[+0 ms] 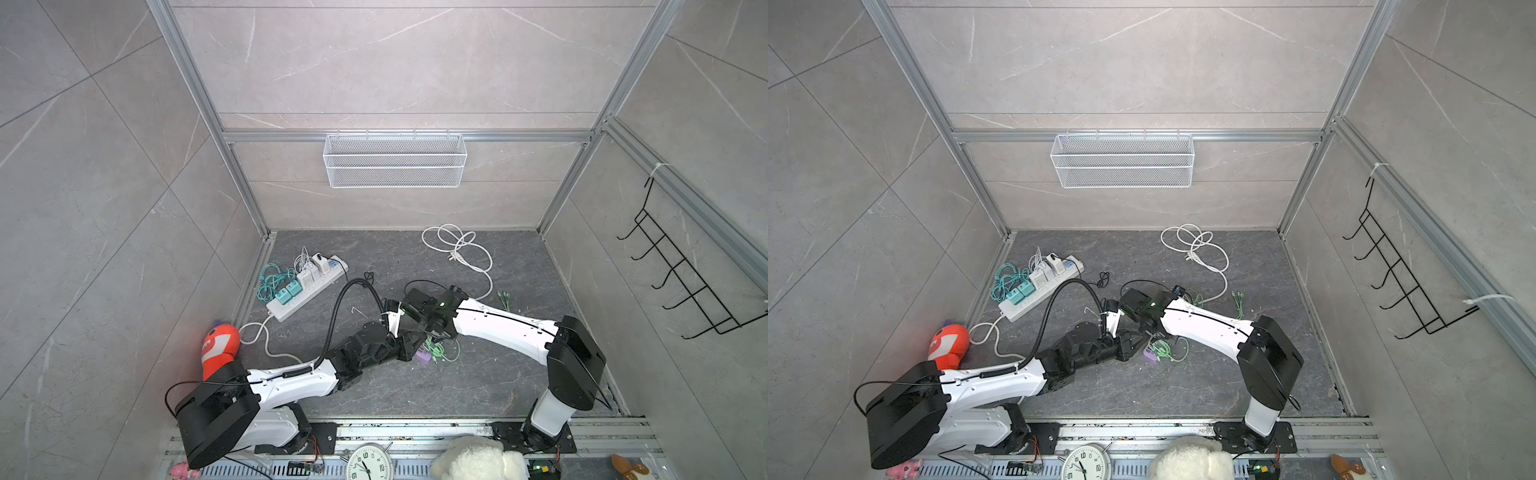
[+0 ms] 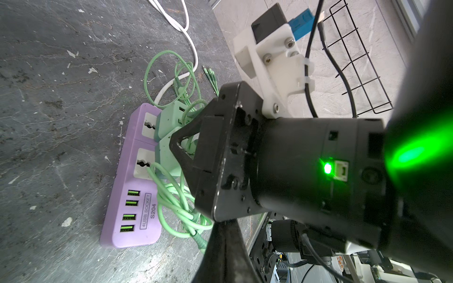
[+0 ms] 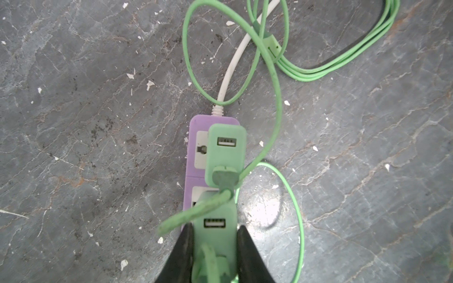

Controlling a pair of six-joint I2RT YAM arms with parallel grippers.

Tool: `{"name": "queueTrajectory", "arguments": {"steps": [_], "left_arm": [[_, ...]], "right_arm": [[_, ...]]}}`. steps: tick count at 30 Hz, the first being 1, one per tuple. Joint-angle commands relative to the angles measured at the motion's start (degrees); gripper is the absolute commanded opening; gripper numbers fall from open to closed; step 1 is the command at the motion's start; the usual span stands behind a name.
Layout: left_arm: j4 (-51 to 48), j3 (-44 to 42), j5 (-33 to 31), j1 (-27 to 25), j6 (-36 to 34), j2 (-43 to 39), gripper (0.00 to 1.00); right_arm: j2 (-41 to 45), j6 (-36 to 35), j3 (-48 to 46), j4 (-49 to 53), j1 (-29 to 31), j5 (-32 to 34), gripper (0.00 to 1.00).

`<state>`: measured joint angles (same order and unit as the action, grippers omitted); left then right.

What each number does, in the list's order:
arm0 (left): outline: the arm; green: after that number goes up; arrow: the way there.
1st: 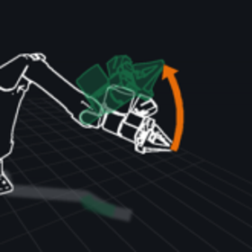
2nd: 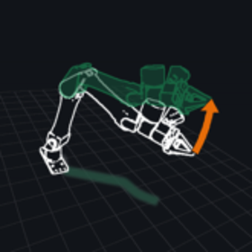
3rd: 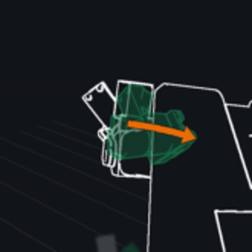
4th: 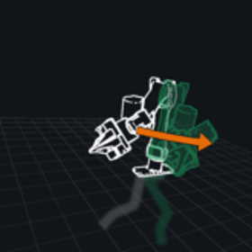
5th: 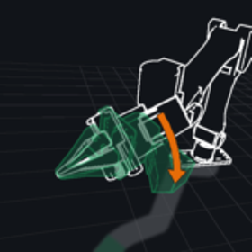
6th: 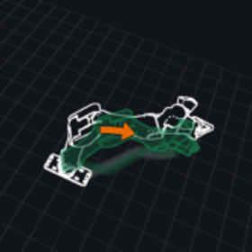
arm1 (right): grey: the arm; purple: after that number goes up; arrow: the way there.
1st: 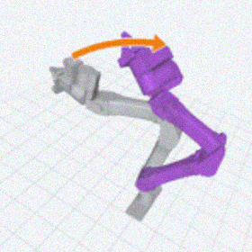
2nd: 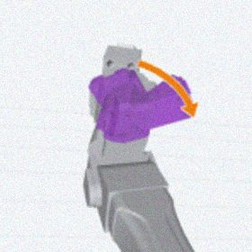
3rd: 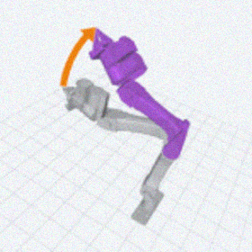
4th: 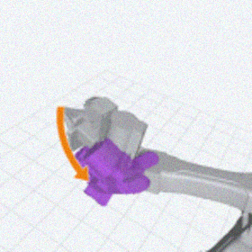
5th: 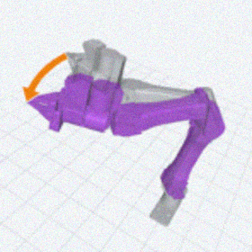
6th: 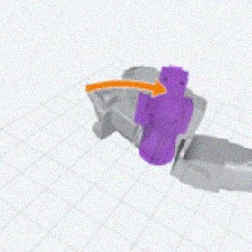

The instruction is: Insert the plug

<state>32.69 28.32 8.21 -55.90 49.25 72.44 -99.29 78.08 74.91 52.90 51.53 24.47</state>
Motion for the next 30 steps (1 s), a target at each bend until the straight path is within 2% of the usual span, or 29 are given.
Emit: {"name": "queueTrajectory", "arguments": {"steps": [1, 18, 25, 30], "left_arm": [[3.0, -0.1, 1.25, 0.44, -0.92, -1.33, 0.0], [2.57, -2.18, 0.58, 1.43, -0.13, -3.88, 0.0], [0.01, -3.48, -1.61, 1.85, -0.76, -7.24, 0.0], [-0.34, -3.75, -1.5, 2.29, -0.81, -7.85, 0.0]], "right_arm": [[-1.23, 2.28, 0.46, 1.34, 0.22, 1.12, 0.0], [-3.48, 6.93, -1.76, 3.24, 2.0, 2.78, 0.0], [-5.94, 7.19, -1.75, 1.21, 3.04, 1.16, 0.0], [-6.36, 6.2, -2.13, -2.03, 3.23, -2.36, 0.0]]}}
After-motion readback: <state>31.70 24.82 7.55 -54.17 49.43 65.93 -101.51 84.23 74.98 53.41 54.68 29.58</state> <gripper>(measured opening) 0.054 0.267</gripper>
